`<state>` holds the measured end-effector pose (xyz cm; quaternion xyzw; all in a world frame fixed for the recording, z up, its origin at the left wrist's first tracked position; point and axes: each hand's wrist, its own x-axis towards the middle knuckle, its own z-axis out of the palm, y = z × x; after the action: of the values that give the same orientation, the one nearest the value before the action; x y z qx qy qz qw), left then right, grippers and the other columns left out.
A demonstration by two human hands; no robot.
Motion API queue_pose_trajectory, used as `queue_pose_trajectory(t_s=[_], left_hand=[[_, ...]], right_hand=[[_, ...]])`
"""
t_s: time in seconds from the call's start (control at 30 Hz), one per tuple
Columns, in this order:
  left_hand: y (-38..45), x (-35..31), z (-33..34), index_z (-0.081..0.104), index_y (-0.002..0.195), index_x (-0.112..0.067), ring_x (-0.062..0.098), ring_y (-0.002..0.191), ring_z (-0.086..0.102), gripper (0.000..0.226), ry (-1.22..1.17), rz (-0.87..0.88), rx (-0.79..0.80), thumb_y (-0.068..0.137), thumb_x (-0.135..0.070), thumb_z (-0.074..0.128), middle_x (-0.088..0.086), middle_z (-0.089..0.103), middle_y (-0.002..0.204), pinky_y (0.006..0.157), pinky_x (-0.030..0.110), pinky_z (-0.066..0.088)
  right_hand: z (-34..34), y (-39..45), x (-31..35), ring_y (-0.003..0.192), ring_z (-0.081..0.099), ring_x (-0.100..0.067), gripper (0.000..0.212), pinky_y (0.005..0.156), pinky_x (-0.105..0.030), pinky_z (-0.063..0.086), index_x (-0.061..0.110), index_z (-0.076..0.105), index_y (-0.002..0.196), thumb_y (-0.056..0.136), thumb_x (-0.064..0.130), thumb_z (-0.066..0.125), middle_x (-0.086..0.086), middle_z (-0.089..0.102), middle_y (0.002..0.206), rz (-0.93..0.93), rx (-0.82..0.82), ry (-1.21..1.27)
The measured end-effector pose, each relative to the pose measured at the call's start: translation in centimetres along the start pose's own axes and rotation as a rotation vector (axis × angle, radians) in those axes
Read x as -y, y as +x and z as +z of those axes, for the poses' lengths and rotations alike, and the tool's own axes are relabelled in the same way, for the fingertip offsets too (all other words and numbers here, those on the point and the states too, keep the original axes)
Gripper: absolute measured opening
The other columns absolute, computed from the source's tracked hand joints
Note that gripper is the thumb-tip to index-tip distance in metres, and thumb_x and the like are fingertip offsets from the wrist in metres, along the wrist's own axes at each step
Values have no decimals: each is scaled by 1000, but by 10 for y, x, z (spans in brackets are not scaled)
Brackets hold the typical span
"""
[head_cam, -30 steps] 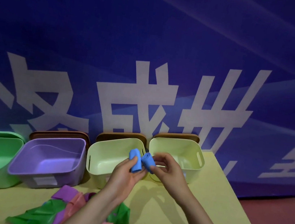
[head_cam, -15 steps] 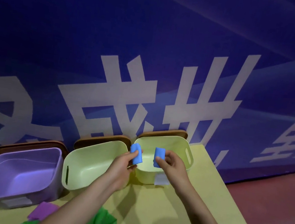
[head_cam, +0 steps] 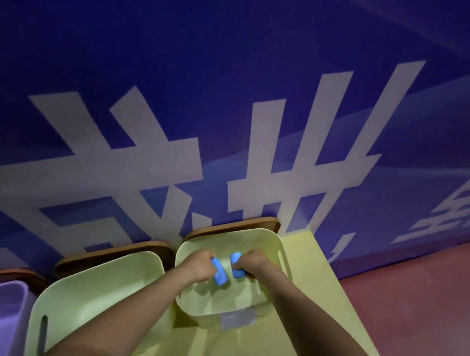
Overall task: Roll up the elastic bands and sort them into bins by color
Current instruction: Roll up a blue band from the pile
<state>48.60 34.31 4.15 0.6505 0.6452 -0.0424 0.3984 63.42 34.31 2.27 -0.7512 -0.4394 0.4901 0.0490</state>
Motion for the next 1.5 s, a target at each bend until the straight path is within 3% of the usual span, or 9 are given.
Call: queue_pose_trajectory(t_s=[0.1,0.3,0.4,0.47,0.63,0.83,1.03,1.23,1.5], left_hand=[[22,7,4,57,124,-9,26,113,57,35,174,13,18,90,-11,53,11,60,124,82,25,42],[46,22,17,63,111,-4,30,107,60,27,278,-63,24,91,-19,51,15,64,116,84,33,46],[55,28,22,65,105,-1,33,103,62,25,282,-68,31,90,-18,53,18,66,111,83,36,48],[55,29,25,66,106,-1,34,105,62,25,289,-65,12,88,-14,55,18,66,112,86,37,47],[54,28,32,67,108,-4,33,105,62,25,292,-38,-56,87,-14,56,16,67,112,86,36,47],[54,31,31,62,112,-12,30,104,61,28,324,43,-93,85,-17,60,10,67,113,87,33,47],[56,29,38,49,124,-9,28,113,57,32,586,74,-133,93,-11,52,13,58,125,94,33,43],[50,27,40,39,130,-8,29,115,51,41,795,136,-202,91,-4,51,14,53,126,91,33,43],[43,23,38,54,126,-5,25,122,44,33,878,118,-215,94,-6,49,11,41,136,84,31,48]], right_hand=[[3,20,-3,48,39,-11,35,34,-16,31,10,42,62,89,19,62,-4,47,48,-8,57,-32],[27,49,-2,49,42,-7,29,46,-16,35,15,50,63,87,23,64,-5,51,66,-124,143,-62],[42,58,-2,68,54,-16,13,58,-22,43,10,63,90,86,22,64,-8,57,87,-139,174,-66],[50,61,-3,77,54,-17,10,63,-25,44,11,63,92,85,19,63,-7,57,88,-145,143,-49],[61,68,-7,85,56,-19,37,82,-32,50,0,67,111,81,22,66,-6,59,95,-90,63,40],[61,70,-9,103,63,-27,39,85,-29,48,3,67,114,83,27,64,-13,67,112,-86,31,26],[61,73,-9,78,56,-20,36,69,-27,45,5,71,100,76,31,71,-5,60,87,-74,28,-13],[61,76,-8,81,61,-22,35,68,-26,44,6,72,95,72,33,73,-7,68,91,-54,29,-29],[63,69,-11,79,61,-21,25,69,-24,42,7,75,92,78,27,70,-5,65,81,-152,-24,-4]])
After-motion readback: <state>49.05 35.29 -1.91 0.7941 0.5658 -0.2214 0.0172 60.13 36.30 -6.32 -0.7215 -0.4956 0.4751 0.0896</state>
